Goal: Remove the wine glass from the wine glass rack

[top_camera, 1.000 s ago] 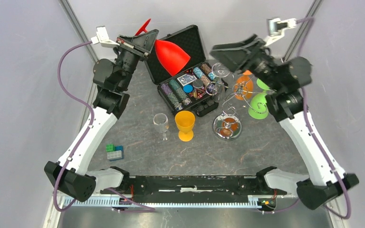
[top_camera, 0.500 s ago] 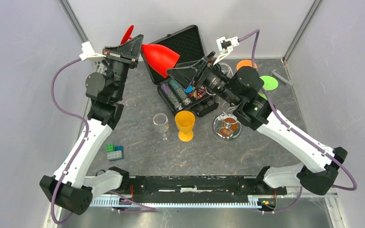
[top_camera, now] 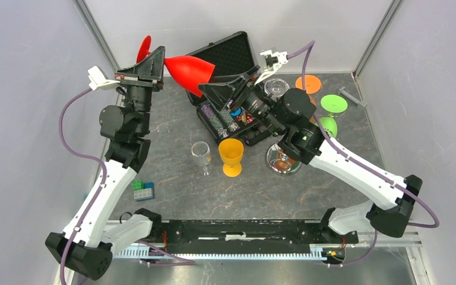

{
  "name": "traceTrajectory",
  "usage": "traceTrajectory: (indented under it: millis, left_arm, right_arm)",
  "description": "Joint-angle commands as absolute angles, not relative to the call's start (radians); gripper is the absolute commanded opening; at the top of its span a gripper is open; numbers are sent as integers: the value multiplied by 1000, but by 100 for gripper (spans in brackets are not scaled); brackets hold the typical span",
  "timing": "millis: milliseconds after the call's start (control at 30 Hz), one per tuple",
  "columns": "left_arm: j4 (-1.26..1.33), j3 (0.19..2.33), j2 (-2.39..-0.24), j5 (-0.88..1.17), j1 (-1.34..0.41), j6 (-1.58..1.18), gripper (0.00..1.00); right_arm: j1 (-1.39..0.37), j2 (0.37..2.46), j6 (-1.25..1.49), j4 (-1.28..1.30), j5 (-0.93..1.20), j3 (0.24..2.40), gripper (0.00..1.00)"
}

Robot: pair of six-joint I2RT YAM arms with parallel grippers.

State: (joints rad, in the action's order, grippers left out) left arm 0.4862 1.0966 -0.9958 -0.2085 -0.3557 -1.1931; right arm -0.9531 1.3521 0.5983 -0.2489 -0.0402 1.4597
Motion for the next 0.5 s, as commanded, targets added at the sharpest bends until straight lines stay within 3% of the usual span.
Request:
traceTrajectory:
  millis: [0,167,267,333,367,467]
  left_arm:
    - [542,1074,-979,-229,-357,-1251,2]
    - [550,1060,-956,-212,-357,-1256,2]
    - [550,1037,-931,-201,-357,-1255,5]
    - [549,1007,-904,-198,-357,-1252,18]
    - [553,993,-883,-182,-357,-1237,30]
    - [484,987,-828,-107,-357,-1146,64]
  right_arm:
    - [-988,1374,535,-390,-7,1471,60]
    - [-988,1393,553,-457,27,1461,40]
    - [-988,1401,555,-492,40,1453,20]
    - [-988,1403,542,-500,37,1450,6]
    - [-989,1405,527,-502,34,1450,1]
    - [-989,1412,483,-499,23,1443,0]
